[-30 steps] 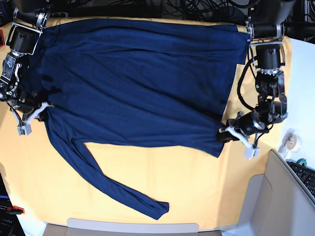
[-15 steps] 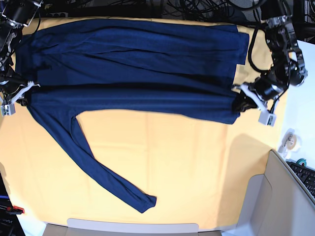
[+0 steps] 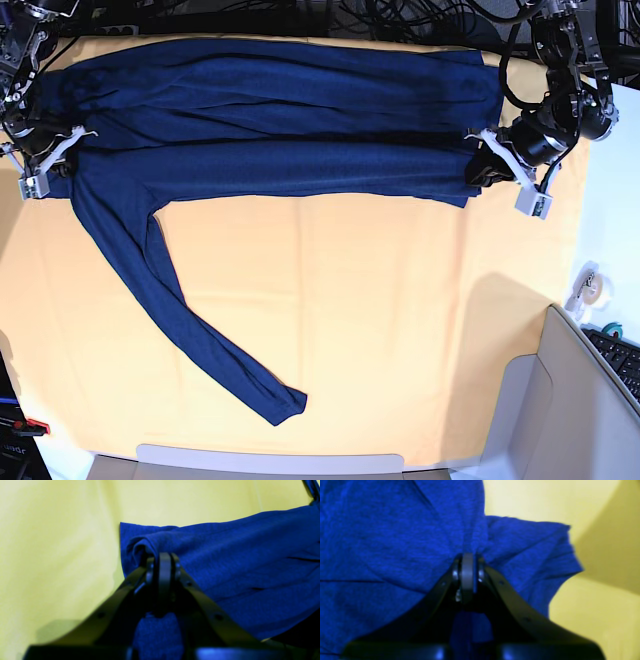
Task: Fold the T-shirt properly
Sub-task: 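Lift the hem side and fold it over toward the collar with both grippers, then grasp the extended sleeve with the right gripper and fold it across the shirt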
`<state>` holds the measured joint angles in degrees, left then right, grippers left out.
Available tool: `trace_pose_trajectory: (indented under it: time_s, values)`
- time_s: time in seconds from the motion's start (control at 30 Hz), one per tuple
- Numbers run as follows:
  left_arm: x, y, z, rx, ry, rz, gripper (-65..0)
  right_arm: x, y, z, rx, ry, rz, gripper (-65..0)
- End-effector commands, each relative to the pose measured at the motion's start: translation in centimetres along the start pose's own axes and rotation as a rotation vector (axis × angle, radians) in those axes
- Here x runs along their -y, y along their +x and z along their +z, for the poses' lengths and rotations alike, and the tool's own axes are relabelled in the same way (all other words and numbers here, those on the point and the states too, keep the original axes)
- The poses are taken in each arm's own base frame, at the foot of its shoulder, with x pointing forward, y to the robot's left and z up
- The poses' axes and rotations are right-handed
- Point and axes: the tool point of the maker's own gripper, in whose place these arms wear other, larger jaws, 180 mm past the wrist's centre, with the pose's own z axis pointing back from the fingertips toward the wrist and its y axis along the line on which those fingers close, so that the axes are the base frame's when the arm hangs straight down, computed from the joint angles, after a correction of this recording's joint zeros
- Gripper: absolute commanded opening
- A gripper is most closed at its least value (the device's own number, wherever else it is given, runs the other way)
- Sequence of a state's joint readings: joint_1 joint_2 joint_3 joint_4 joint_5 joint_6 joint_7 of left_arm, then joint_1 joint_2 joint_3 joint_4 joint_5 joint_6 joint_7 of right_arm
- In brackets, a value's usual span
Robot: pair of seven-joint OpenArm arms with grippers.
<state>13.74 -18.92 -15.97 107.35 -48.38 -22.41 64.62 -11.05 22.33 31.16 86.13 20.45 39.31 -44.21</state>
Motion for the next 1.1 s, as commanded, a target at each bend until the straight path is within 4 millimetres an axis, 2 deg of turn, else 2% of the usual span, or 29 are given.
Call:
trace_pose_trajectory:
  time_s: [0.0, 0.07, 0.2, 0.3, 0.43, 0.53, 0.57, 0.7, 0.8, 0.93, 1.07]
  values:
    - [0.1, 0.5, 0.4, 0.018, -0.004, -0.015, -64.7, 0.6, 1.0, 0.5, 0.028, -0.006, 0.028, -65.0]
    - [0.1, -0.1, 0.4, 0.001, -0.004, -0.010, -62.3, 0.6, 0.6, 0.5, 0.006, -0.005, 0.027, -65.0]
    - [-0.1, -1.7, 0.5, -0.078, 0.001, -0.001, -53.5, 0.6, -0.4, 0.5, -0.061, -0.007, 0.028, -63.2]
    - [-0.2, -2.1, 0.5, -0.093, 0.002, 0.002, -49.4, 0.6, -0.5, 0.5, -0.069, -0.007, 0.028, -52.2]
    - [-0.2, -2.1, 0.6, -0.098, 0.003, 0.001, -48.7, 0.6, -0.6, 0.6, -0.071, -0.008, 0.031, -34.4]
    - [-0.1, -1.9, 0.6, -0.093, 0.003, -0.004, -48.8, 0.9, -0.3, 0.8, -0.065, -0.016, 0.039, -26.9]
    - [-0.1, -1.9, 0.6, -0.093, 0.003, -0.004, -48.8, 1.3, 0.3, 1.1, -0.049, -0.027, 0.047, -26.3]
    - [-0.1, -1.8, 0.7, -0.091, 0.004, -0.004, -48.8, 4.9, 3.1, 3.9, 0.029, -0.140, 0.053, -26.3]
    - [-0.1, -1.8, 0.6, -0.089, 0.003, -0.004, -48.8, 6.5, 4.9, 4.9, 0.086, -0.187, 0.038, -26.3]
    - [0.2, -0.8, 1.0, -0.056, 0.004, -0.021, -48.7, 6.7, 6.9, 4.8, 0.142, -0.194, 0.022, -26.3]
    - [0.3, 0.7, 1.9, 0.005, 0.023, -0.026, -48.7, 5.0, 9.5, 2.9, 0.219, -0.144, -0.033, -26.3]
